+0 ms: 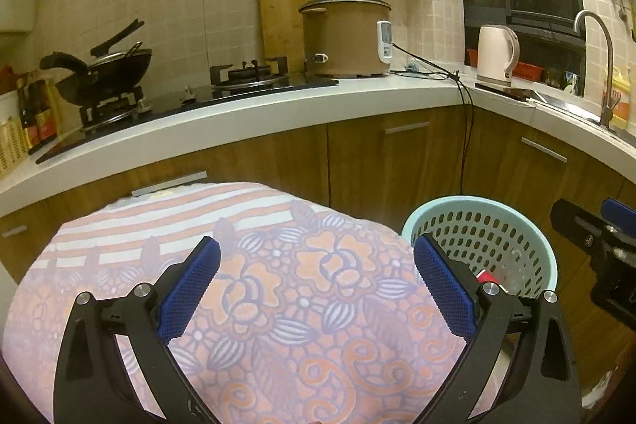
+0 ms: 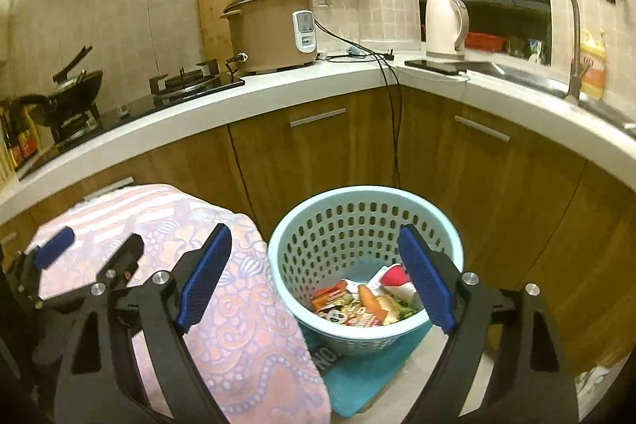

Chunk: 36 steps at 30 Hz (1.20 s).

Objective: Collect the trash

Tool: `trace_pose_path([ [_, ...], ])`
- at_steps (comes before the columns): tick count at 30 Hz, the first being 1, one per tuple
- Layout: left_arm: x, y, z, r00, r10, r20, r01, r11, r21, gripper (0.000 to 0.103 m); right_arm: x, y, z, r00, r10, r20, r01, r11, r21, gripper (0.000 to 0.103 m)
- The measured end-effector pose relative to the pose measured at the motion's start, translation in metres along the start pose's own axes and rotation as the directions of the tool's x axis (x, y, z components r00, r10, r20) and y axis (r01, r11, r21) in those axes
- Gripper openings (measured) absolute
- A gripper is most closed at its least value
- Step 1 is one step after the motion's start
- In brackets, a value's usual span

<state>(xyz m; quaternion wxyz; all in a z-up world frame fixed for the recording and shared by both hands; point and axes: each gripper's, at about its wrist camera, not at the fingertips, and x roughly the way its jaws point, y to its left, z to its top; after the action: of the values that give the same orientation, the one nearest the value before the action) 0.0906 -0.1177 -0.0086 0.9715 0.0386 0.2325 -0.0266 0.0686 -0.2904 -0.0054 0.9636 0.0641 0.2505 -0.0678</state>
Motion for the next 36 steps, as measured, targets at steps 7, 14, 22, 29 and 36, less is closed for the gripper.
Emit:
trace_pose_path([
  [7,0.001,0.0,-0.001,1.0,-0.013,-0.017,0.013,1.0,-0.009,0.095,-0.005,-0.001,0.003,1.0,-0.01,0.012,0.01,1.0,0.001,0.082],
  [14,0.002,0.004,0.001,1.0,-0.011,-0.019,0.01,1.0,-0.025,0.095,-0.009,0.005,0.004,0.999,-0.021,0.027,0.021,1.0,-0.019,0.082],
  [22,0.002,0.008,0.001,1.0,-0.016,-0.019,0.015,0.999,-0.042,0.095,-0.009,0.007,0.003,0.999,-0.027,0.024,0.027,0.999,-0.022,0.082],
  [29,0.001,0.008,0.002,1.0,-0.016,-0.018,0.015,0.999,-0.044,0.095,-0.008,0.007,0.003,0.999,-0.033,0.026,0.034,0.999,-0.026,0.082],
  [36,0.001,0.009,0.002,1.0,-0.018,-0.02,0.017,0.999,-0.051,0.095,-0.008,0.008,0.003,0.999,-0.035,0.026,0.036,0.999,-0.028,0.083],
])
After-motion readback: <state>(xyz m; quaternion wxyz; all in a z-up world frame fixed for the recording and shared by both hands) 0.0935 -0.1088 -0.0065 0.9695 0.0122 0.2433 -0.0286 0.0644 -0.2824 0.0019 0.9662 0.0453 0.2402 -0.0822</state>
